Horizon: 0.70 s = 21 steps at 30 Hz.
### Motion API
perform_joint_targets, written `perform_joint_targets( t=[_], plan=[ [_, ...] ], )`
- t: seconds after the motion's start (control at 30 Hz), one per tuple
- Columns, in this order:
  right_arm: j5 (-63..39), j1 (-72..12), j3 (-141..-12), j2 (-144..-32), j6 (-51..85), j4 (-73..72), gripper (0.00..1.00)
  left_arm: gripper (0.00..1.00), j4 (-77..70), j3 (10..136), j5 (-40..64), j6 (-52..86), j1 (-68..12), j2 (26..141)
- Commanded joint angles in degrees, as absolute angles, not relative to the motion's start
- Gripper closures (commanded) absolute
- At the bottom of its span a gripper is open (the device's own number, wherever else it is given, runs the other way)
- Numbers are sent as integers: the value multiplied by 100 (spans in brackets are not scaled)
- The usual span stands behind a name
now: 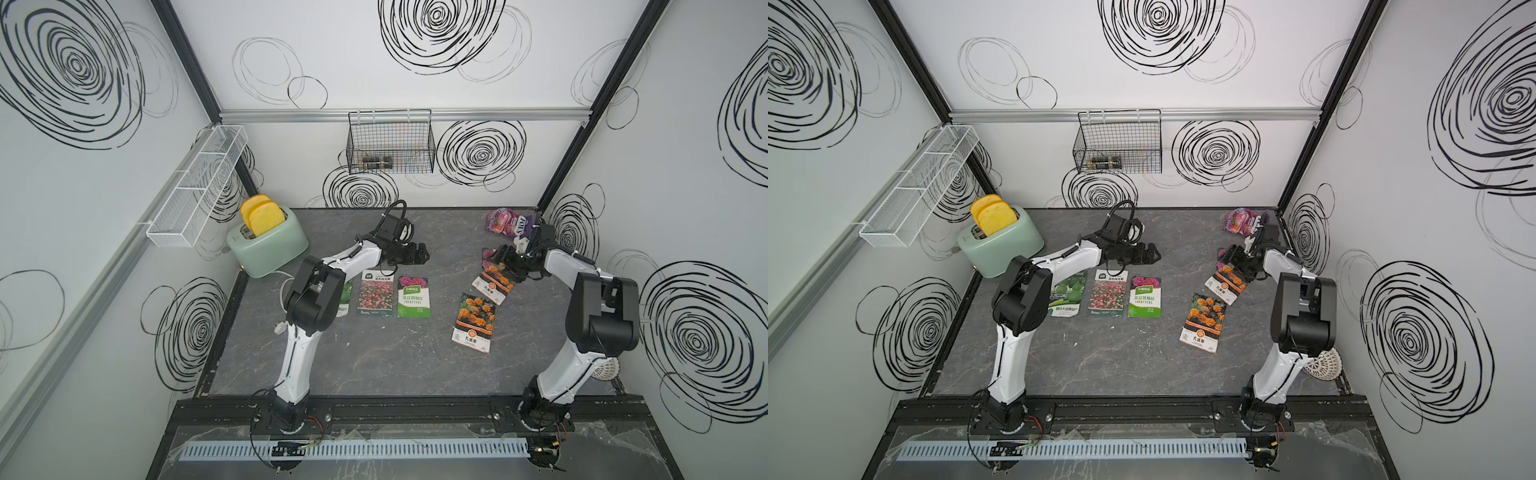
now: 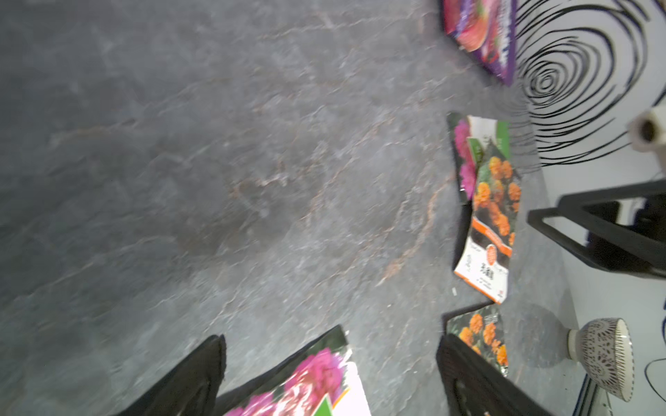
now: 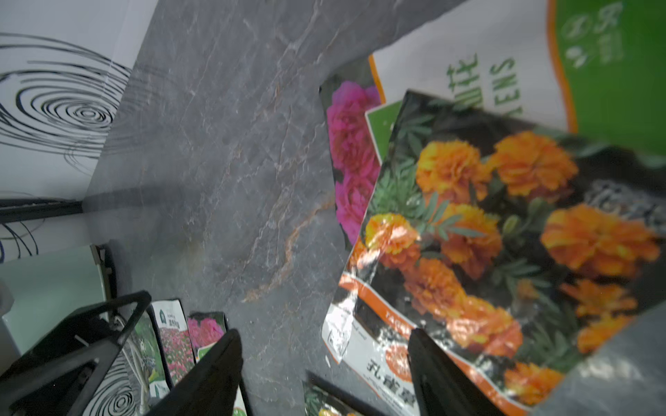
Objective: Arrange the seed packets in a row
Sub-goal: Move the seed packets from the center of the board.
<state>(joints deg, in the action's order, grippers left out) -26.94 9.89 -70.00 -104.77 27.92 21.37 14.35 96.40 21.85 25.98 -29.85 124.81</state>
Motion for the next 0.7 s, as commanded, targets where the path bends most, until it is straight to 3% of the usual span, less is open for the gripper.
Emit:
perform_joint_targets(
  t=[0.0,0.33,0.67],
  plan=[
    [-2626,1059,-7623,-10947,3006,1950,25,4,1283,9910,2311,2470,-3230,12711],
    [-2647,977,-9471,-12743,2841,2592,25,4,936,10183,2539,2525,-3479,12970],
    [-2307,726,-8370,-12243,2455,2779,25,4,905,10309,2628,2575,-3480,13142]
  ],
)
